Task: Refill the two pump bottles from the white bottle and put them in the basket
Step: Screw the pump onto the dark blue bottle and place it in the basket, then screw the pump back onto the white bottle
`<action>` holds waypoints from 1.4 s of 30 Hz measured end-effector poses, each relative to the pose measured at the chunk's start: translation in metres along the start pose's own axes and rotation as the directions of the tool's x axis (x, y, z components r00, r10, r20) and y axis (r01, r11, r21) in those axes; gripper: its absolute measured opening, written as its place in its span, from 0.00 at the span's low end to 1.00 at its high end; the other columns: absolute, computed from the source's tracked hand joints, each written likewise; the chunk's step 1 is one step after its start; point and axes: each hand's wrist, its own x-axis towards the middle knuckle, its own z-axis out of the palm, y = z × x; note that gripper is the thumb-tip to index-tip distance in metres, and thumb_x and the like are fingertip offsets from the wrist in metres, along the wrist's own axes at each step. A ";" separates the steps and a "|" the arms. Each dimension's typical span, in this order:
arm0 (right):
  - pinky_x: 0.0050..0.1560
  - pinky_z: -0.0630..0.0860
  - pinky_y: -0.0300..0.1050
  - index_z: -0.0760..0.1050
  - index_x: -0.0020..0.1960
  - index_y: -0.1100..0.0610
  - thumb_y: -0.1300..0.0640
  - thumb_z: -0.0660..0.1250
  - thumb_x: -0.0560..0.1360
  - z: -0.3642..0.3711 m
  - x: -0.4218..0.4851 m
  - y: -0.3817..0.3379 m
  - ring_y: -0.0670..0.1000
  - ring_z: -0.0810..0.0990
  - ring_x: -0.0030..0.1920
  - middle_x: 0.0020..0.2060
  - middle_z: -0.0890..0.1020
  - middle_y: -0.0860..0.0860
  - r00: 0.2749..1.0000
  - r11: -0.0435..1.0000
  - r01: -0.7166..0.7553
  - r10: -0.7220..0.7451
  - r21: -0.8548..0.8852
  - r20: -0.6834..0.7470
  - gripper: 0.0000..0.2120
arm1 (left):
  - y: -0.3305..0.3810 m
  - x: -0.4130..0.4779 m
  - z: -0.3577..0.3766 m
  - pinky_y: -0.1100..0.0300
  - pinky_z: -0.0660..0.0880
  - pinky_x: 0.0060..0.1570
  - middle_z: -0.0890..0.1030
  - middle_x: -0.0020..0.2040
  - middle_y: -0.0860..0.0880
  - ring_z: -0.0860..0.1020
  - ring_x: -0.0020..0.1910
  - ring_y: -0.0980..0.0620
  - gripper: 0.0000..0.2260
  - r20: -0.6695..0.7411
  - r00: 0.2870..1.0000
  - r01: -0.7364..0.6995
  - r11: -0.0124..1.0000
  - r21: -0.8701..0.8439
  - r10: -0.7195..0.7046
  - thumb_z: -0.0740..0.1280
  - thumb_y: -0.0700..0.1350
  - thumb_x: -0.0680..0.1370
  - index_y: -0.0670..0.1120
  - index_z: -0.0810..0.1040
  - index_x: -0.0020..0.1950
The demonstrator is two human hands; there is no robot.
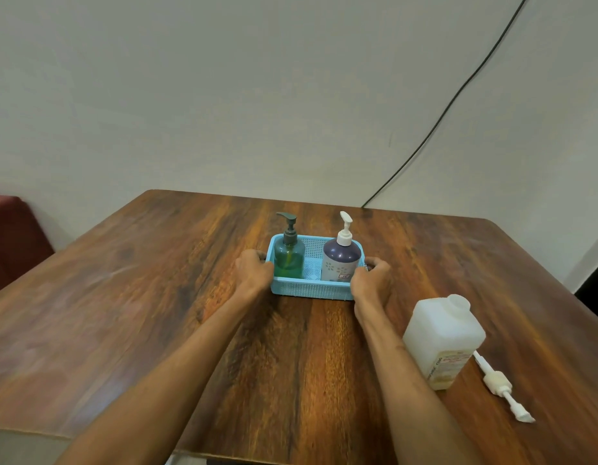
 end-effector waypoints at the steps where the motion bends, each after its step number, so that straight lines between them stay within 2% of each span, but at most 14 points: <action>1: 0.32 0.69 0.36 0.77 0.61 0.60 0.68 0.60 0.79 0.002 0.003 -0.001 0.46 0.74 0.40 0.53 0.80 0.54 1.000 1.000 0.001 -0.001 0.006 -0.001 0.13 | 0.002 0.004 0.002 0.47 0.83 0.45 0.85 0.50 0.42 0.83 0.47 0.48 0.11 0.003 1.000 0.002 1.000 0.001 -0.002 0.62 0.32 0.77 0.37 0.84 0.50; 8: 0.30 0.69 0.37 0.73 0.51 0.54 0.68 0.60 0.79 0.019 0.027 -0.003 0.45 0.76 0.37 0.51 0.82 0.55 1.000 1.000 0.003 -0.002 0.031 -0.021 0.09 | 0.010 0.032 0.011 0.47 0.83 0.48 0.84 0.51 0.42 0.83 0.47 0.47 0.11 0.023 1.000 0.006 1.000 0.001 -0.006 0.62 0.33 0.77 0.37 0.83 0.54; 12: 0.30 0.66 0.34 0.74 0.57 0.57 0.68 0.60 0.80 0.027 0.036 -0.007 0.42 0.72 0.35 0.47 0.76 0.50 1.000 0.999 0.003 -0.002 0.043 -0.017 0.10 | 0.015 0.042 0.013 0.49 0.83 0.50 0.83 0.56 0.42 0.82 0.50 0.47 0.12 0.031 1.000 0.003 1.000 -0.001 -0.003 0.62 0.35 0.79 0.37 0.81 0.60; 15: 0.27 0.65 0.33 0.76 0.51 0.58 0.70 0.60 0.77 0.036 0.044 -0.006 0.48 0.76 0.39 0.46 0.78 0.50 1.000 0.998 0.011 -0.010 0.067 -0.018 0.10 | 0.019 0.046 0.013 0.46 0.82 0.50 0.81 0.49 0.44 0.81 0.49 0.48 0.10 0.026 1.000 0.015 1.000 -0.002 -0.015 0.62 0.36 0.79 0.44 0.82 0.45; 18: 0.25 0.66 0.33 0.78 0.51 0.59 0.70 0.61 0.77 0.040 0.050 -0.007 0.46 0.76 0.37 0.49 0.82 0.53 1.000 0.997 0.001 0.000 0.071 -0.017 0.11 | 0.021 0.052 0.016 0.45 0.82 0.50 0.82 0.49 0.46 0.82 0.50 0.46 0.09 0.015 1.000 0.023 0.999 -0.028 -0.023 0.62 0.35 0.79 0.40 0.82 0.50; 22: 0.31 0.67 0.34 0.75 0.64 0.64 0.70 0.59 0.79 0.040 0.057 -0.008 0.47 0.74 0.42 0.50 0.75 0.50 1.000 0.998 -0.009 0.009 0.069 0.003 0.15 | 0.024 0.054 0.019 0.48 0.83 0.50 0.76 0.43 0.53 0.79 0.48 0.49 0.10 0.022 0.999 0.034 0.998 -0.057 -0.033 0.61 0.36 0.81 0.44 0.79 0.44; 25: 0.34 0.73 0.38 0.76 0.63 0.62 0.67 0.60 0.80 0.044 0.059 -0.007 0.50 0.78 0.45 0.53 0.80 0.51 1.000 0.996 -0.003 0.002 0.086 0.012 0.13 | 0.026 0.053 0.020 0.48 0.82 0.50 0.75 0.39 0.53 0.78 0.47 0.50 0.15 0.022 0.999 0.044 0.995 -0.088 -0.042 0.62 0.37 0.82 0.50 0.71 0.37; 27: 0.36 0.75 0.40 0.75 0.64 0.61 0.67 0.60 0.81 0.045 0.059 -0.006 0.51 0.79 0.46 0.53 0.79 0.52 1.000 0.995 -0.012 0.011 0.102 0.016 0.14 | 0.023 0.056 0.021 0.50 0.82 0.51 0.77 0.44 0.50 0.78 0.47 0.50 0.10 0.026 0.999 0.043 0.994 -0.096 -0.041 0.62 0.38 0.82 0.46 0.76 0.42; 28: 0.36 0.75 0.39 0.75 0.65 0.61 0.67 0.59 0.81 0.045 0.059 -0.005 0.50 0.79 0.46 0.54 0.79 0.52 1.000 0.993 -0.021 0.019 0.114 0.025 0.15 | 0.022 0.055 0.020 0.51 0.82 0.50 0.78 0.48 0.48 0.78 0.47 0.51 0.07 0.029 0.999 0.036 0.994 -0.107 -0.033 0.62 0.38 0.82 0.41 0.80 0.50; 30: 0.35 0.74 0.38 0.74 0.66 0.59 0.67 0.59 0.81 0.042 0.057 -0.004 0.49 0.79 0.46 0.56 0.80 0.54 0.997 0.986 -0.043 0.033 0.159 0.068 0.16 | 0.022 0.051 0.018 0.54 0.82 0.48 0.80 0.57 0.44 0.78 0.49 0.51 0.12 0.061 0.998 0.030 0.993 -0.111 -0.023 0.62 0.39 0.83 0.37 0.77 0.65; 32: 0.37 0.76 0.39 0.71 0.68 0.57 0.67 0.58 0.81 0.037 0.051 -0.004 0.50 0.80 0.49 0.57 0.80 0.54 0.991 0.979 -0.066 0.043 0.195 0.125 0.17 | 0.022 0.044 0.014 0.58 0.80 0.46 0.79 0.64 0.41 0.78 0.52 0.51 0.17 0.098 0.995 0.009 0.994 -0.112 0.002 0.62 0.41 0.83 0.39 0.72 0.72; 36: 0.36 0.75 0.34 0.68 0.72 0.55 0.67 0.57 0.82 0.026 0.031 -0.002 0.45 0.79 0.47 0.57 0.78 0.53 0.984 0.974 -0.054 0.013 0.222 0.180 0.20 | 0.021 0.024 0.007 0.52 0.79 0.59 0.75 0.70 0.41 0.77 0.64 0.45 0.21 0.098 0.994 -0.028 0.990 -0.135 0.042 0.63 0.43 0.83 0.40 0.66 0.75; 39: 0.38 0.74 0.32 0.70 0.70 0.55 0.66 0.59 0.82 0.016 0.008 0.001 0.41 0.77 0.46 0.59 0.79 0.53 0.990 0.978 0.018 -0.046 0.209 0.131 0.19 | 0.022 0.001 -0.001 0.48 0.80 0.59 0.75 0.70 0.43 0.78 0.63 0.46 0.22 0.090 0.994 -0.042 0.981 -0.190 0.060 0.64 0.42 0.82 0.41 0.66 0.76; 42: 0.47 0.76 0.33 0.68 0.73 0.55 0.67 0.60 0.81 0.003 -0.019 0.002 0.45 0.78 0.57 0.65 0.77 0.53 0.986 0.980 0.072 -0.097 0.186 0.133 0.21 | 0.021 -0.023 -0.007 0.47 0.81 0.58 0.75 0.69 0.43 0.78 0.62 0.47 0.22 0.079 0.993 -0.064 0.975 -0.215 0.083 0.65 0.43 0.82 0.43 0.66 0.76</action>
